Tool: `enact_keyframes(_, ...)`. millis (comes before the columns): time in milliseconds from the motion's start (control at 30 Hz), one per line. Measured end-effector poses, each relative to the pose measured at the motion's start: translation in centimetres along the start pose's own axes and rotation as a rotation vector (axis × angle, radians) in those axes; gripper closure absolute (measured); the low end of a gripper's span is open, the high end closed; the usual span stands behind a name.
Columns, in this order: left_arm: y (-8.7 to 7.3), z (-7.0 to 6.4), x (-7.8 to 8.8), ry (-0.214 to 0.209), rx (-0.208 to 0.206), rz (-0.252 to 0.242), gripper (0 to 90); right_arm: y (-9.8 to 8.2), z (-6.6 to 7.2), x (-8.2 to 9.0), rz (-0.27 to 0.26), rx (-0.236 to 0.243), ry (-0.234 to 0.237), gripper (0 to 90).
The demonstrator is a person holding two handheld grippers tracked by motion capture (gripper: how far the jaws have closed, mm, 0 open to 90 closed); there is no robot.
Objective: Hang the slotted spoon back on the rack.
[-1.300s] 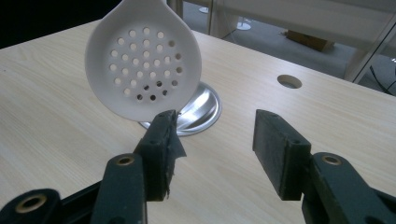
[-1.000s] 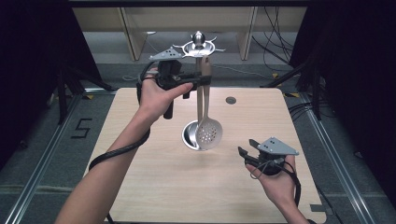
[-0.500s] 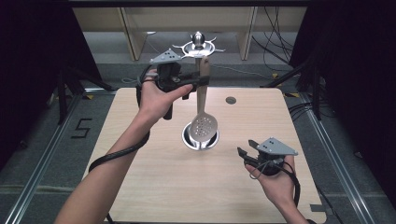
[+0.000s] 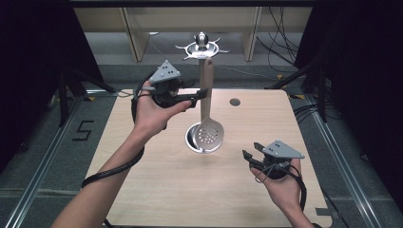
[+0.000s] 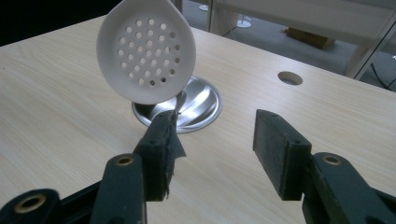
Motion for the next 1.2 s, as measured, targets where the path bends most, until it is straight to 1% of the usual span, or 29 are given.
enact_keyframes(33, -0.2, 0.0, 0.2, 0.004, -0.002, -0.001, 39.9, 0.0, -0.2, -0.1, -0.007, 0.024, -0.004, 50.1)
enact_keyframes(67, -0.5, 0.1, 0.6, 0.010, -0.008, -0.002, 39.1, 0.0, 0.0, 0.0, 0.002, 0.000, 0.001, 50.1)
enact_keyframes(133, -1.0, 0.2, 1.2, 0.017, -0.013, 0.000, 37.6, 0.0, 0.1, 0.0, -0.003, -0.004, -0.004, 50.0)
enact_keyframes(167, -1.3, 0.3, 1.6, 0.022, -0.017, 0.004, 36.9, 0.0, 0.1, 0.0, -0.002, -0.003, -0.003, 50.0)
enact_keyframes(200, -1.6, 0.4, 1.8, 0.025, -0.019, 0.005, 36.3, 0.0, -0.1, 0.0, -0.005, 0.014, -0.002, 50.0)
enact_keyframes(267, -2.3, 0.5, 2.5, 0.030, -0.022, 0.009, 35.2, 0.0, -0.1, 0.0, 0.004, 0.016, 0.000, 49.9)
enact_keyframes(300, -2.6, 0.5, 2.7, 0.033, -0.022, 0.012, 34.8, 0.0, 0.1, 0.0, 0.015, -0.009, 0.004, 50.0)
enact_keyframes(333, -3.0, 0.6, 2.9, 0.033, -0.022, 0.014, 34.4, 0.0, 0.0, 0.0, 0.010, 0.012, 0.005, 49.9)
enact_keyframes(433, -4.5, 0.9, 3.7, 0.049, -0.039, 0.032, 33.6, 0.0, 0.0, 0.0, 0.009, 0.014, 0.006, 49.9)
enact_keyframes(467, -5.3, 1.0, 4.0, 0.052, -0.040, 0.044, 33.5, 0.0, 0.1, 0.0, 0.009, 0.000, 0.003, 49.9)
enact_keyframes(500, -5.8, 1.1, 4.2, 0.053, -0.040, 0.048, 33.3, -0.1, -0.1, 0.0, 0.007, 0.022, 0.000, 49.9)
enact_keyframes(533, -6.3, 1.3, 4.4, 0.056, -0.043, 0.050, 33.4, -0.1, -0.1, 0.0, 0.007, 0.021, 0.000, 49.9)
enact_keyframes(567, -7.1, 1.5, 4.6, 0.066, -0.043, 0.054, 33.6, -0.1, 0.0, 0.0, 0.007, 0.018, 0.001, 49.8)
enact_keyframes(600, -7.7, 1.7, 4.7, 0.074, -0.041, 0.060, 33.8, -0.2, 0.2, 0.0, 0.018, -0.006, 0.015, 49.8)
enact_keyframes(633, -8.4, 2.0, 4.9, 0.078, -0.049, 0.070, 34.0, -0.2, 0.0, -0.1, 0.005, 0.022, 0.001, 49.8)
enact_keyframes(700, -9.7, 2.4, 5.2, 0.090, -0.056, 0.094, 34.0, -0.2, 0.0, -0.1, 0.005, 0.011, 0.000, 49.8)
enact_keyframes(767, -11.6, 3.0, 5.5, 0.104, -0.064, 0.119, 34.0, -0.3, 0.1, -0.2, 0.011, 0.004, 0.004, 49.6)
enact_keyframes(800, -12.3, 3.1, 5.7, 0.108, -0.058, 0.127, 34.1, -0.4, 0.2, -0.2, 0.016, -0.006, 0.011, 49.5)
enact_keyframes(833, -13.4, 3.5, 6.0, 0.114, -0.065, 0.145, 34.1, -0.4, 0.2, -0.1, 0.031, -0.008, 0.022, 49.4)
enact_keyframes(900, -16.0, 4.1, 6.4, 0.129, -0.050, 0.153, 34.2, -0.6, 0.1, -0.1, 0.032, -0.004, 0.019, 49.0)
enact_keyframes(933, -16.9, 4.4, 6.6, 0.132, -0.058, 0.153, 34.6, -0.7, 0.3, -0.1, 0.040, -0.021, 0.019, 48.8)
enact_keyframes(967, -18.5, 4.8, 7.0, 0.153, -0.050, 0.138, 35.3, -0.8, 0.0, -0.2, 0.026, 0.001, 0.017, 48.6)
enact_keyframes(1000, -19.8, 5.1, 7.3, 0.177, -0.018, 0.121, 36.5, -1.0, 0.0, -0.3, 0.032, -0.007, 0.018, 48.4)
enact_keyframes(1033, -21.0, 5.5, 7.5, 0.195, -0.029, 0.137, 37.5, -1.2, 0.1, -0.2, 0.039, -0.018, 0.024, 48.3)
enact_keyframes(1067, -21.7, 5.8, 7.7, 0.198, -0.044, 0.173, 37.9, -1.4, 0.1, -0.2, 0.037, -0.024, 0.017, 48.2)
enact_keyframes(1100, -22.4, 5.8, 8.0, 0.197, 0.001, 0.193, 37.7, -1.6, 0.2, -0.2, 0.055, -0.042, 0.020, 48.0)
enact_keyframes(1133, -22.5, 6.0, 8.1, 0.193, 0.024, 0.186, 37.7, -1.9, 0.1, -0.3, 0.048, -0.032, 0.023, 47.8)
enact_keyframes(1167, -22.3, 6.3, 8.3, 0.203, 0.026, 0.179, 37.4, -2.1, 0.2, -0.2, 0.057, -0.054, 0.026, 47.5)
enact_keyframes(1200, -22.1, 6.5, 8.3, 0.197, 0.030, 0.170, 36.8, -2.4, 0.1, -0.3, 0.060, -0.058, 0.021, 47.3)
Point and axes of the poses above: each handheld gripper's, and its own axes: x roughly backward along the jaws, y roughly out of its top, z roughly to its left, the point moved 4 cm from there along -x, roughly forward along the jaws, and after that the axes turned 10 degrees about x, right-handed, at the moved point
